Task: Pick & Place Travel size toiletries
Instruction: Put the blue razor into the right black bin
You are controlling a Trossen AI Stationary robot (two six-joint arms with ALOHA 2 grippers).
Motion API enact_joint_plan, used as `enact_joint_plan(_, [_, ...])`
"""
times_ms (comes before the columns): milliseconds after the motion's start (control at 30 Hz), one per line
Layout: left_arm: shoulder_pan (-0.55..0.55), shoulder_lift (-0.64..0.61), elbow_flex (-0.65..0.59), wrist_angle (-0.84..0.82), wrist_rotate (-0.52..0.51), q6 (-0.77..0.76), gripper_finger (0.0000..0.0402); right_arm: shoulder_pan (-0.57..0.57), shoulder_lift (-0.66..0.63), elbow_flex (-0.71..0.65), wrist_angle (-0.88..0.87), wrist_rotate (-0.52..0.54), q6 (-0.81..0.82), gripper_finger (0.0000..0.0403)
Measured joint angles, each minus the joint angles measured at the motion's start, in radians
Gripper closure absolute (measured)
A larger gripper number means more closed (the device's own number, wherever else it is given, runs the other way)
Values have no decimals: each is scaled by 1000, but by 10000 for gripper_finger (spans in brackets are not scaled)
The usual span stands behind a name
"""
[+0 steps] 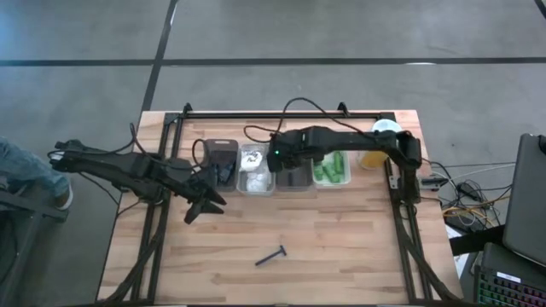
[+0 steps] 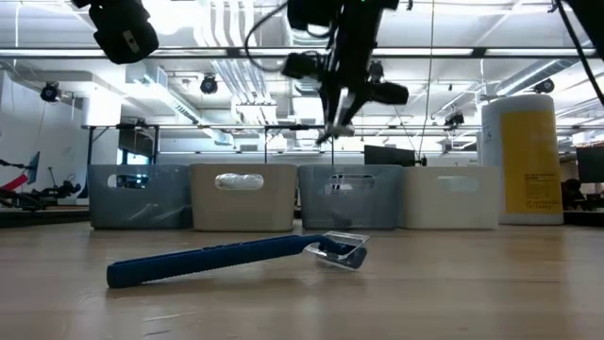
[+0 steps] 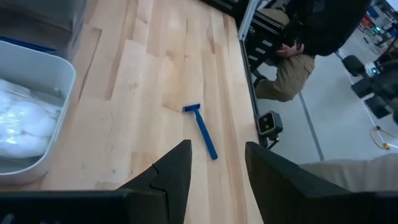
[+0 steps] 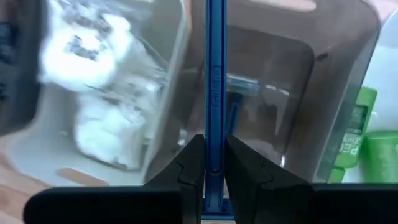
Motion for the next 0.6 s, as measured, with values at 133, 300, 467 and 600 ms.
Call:
enact_joint_plan(133, [1,-17,0,-18,-35,-18,246,-32,35,-32,0,-72,-36,364])
enact_joint_plan(300, [2,-43,0,-32,-108,-55,246,-47,52,-104,37,-97,-49,356])
enact_joint_plan(467, [2,-49,0,-38,-172,-79,246,-46,51,-175,121,-94,-36,356])
enact_joint_plan(600, [4,-47,0,-37,-203,-97,246,-46,49,-197,154,-85,-12,343])
